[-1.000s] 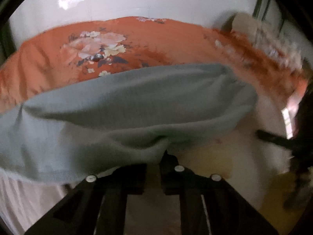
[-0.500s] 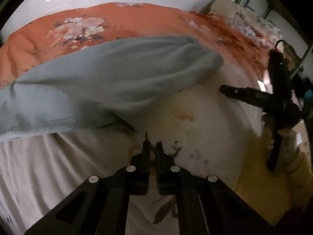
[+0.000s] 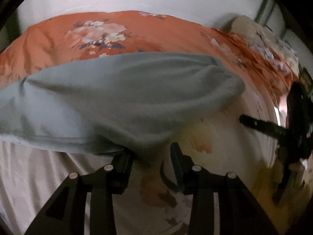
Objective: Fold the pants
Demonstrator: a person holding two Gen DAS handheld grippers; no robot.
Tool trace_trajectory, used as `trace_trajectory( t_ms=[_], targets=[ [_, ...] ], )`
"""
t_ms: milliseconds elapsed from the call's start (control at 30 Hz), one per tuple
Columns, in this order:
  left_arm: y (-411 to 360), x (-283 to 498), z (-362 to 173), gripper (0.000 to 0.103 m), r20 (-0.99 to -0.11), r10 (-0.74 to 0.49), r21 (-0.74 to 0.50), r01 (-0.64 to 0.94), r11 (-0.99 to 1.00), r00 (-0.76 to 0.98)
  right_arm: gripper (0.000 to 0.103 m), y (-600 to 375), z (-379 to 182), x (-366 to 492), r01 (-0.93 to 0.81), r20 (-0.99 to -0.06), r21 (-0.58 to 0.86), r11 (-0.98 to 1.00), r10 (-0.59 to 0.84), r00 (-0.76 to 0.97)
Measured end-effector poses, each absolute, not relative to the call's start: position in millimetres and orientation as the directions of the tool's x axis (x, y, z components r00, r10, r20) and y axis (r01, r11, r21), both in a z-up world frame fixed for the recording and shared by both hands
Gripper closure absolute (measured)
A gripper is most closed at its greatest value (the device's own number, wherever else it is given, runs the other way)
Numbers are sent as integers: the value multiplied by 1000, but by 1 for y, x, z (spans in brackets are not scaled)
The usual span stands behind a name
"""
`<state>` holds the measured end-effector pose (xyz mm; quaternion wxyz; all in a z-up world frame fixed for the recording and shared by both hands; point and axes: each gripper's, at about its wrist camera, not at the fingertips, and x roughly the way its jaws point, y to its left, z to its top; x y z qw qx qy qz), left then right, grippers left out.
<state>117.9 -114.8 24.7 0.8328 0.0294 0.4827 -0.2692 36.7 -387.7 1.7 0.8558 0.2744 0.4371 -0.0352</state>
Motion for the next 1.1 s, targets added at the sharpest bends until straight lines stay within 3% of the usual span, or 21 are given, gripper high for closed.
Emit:
trace_trajectory(
  t_ms=[33,67,100,300,400,567,700,933,1100],
  targets=[
    [-115,118,23,71,-819,-415,-211,466,860,396,62,-388,2,37,300,-768,439,847,180,615],
    [-115,117,23,96,-821,-406,-201,462,864,402,62,-388,2,37,300,-767,439,847,180,616],
    [-116,116,23,98,-828,-407,-201,473,858,386,62,-388,2,37,300,-767,439,847,180,616],
    [-120,95,22,98,-863,-362,-132,536,834,351,62,-386,2,38,300,-767,439,847,179,616],
    [-119,87,21,100,-875,-377,-164,547,821,303,62,-385,4,38,300,-770,429,852,171,615],
    [-109,88,60,99,-826,-398,-147,529,836,399,62,-377,39,38,280,-740,332,901,64,670],
    [-106,122,73,79,-791,-384,-142,468,872,476,62,-375,62,61,231,-708,316,920,67,704],
    [-95,153,20,79,-878,-319,-171,388,905,357,62,-377,31,104,249,-807,179,952,-3,590],
    [-78,135,14,79,-862,-342,-197,374,906,375,63,-361,12,90,185,-818,21,982,-89,568]
  ],
)
